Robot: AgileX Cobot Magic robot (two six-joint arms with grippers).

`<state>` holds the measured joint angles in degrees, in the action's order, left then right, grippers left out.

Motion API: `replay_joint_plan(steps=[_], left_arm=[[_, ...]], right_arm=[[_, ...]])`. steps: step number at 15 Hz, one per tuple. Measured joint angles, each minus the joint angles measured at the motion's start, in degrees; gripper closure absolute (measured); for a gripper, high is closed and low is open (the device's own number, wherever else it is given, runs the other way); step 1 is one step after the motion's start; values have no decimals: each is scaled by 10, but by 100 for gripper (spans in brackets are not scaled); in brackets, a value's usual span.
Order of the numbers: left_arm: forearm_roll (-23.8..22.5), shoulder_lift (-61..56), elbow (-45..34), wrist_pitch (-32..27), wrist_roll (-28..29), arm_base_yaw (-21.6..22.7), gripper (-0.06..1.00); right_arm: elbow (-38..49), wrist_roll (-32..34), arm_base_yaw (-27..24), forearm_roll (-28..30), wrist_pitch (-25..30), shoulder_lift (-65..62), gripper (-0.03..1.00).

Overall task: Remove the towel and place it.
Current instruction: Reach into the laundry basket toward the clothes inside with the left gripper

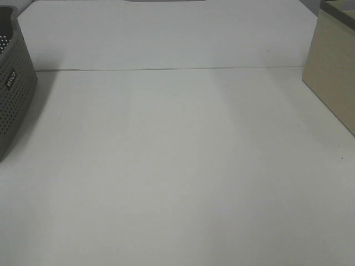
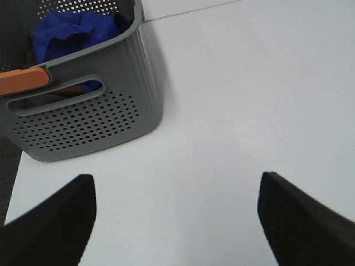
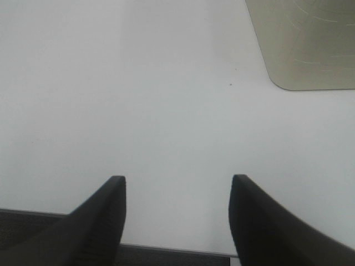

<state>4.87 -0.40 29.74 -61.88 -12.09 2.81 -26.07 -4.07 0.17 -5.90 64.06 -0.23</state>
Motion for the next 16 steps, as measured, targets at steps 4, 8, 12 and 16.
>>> replay_joint_plan(steps=[4, 8, 12, 16], left_arm=[[-1, 0, 0, 0, 0, 0, 19], [-14, 0, 0, 0, 0, 2, 3], [-14, 0, 0, 0, 0, 2, -2], [-14, 0, 0, 0, 0, 2, -2]], right_arm=[[0, 0, 0, 0, 0, 0, 41], [0, 0, 0, 0, 0, 0, 41], [0, 0, 0, 0, 0, 0, 41], [0, 0, 0, 0, 0, 0, 41]])
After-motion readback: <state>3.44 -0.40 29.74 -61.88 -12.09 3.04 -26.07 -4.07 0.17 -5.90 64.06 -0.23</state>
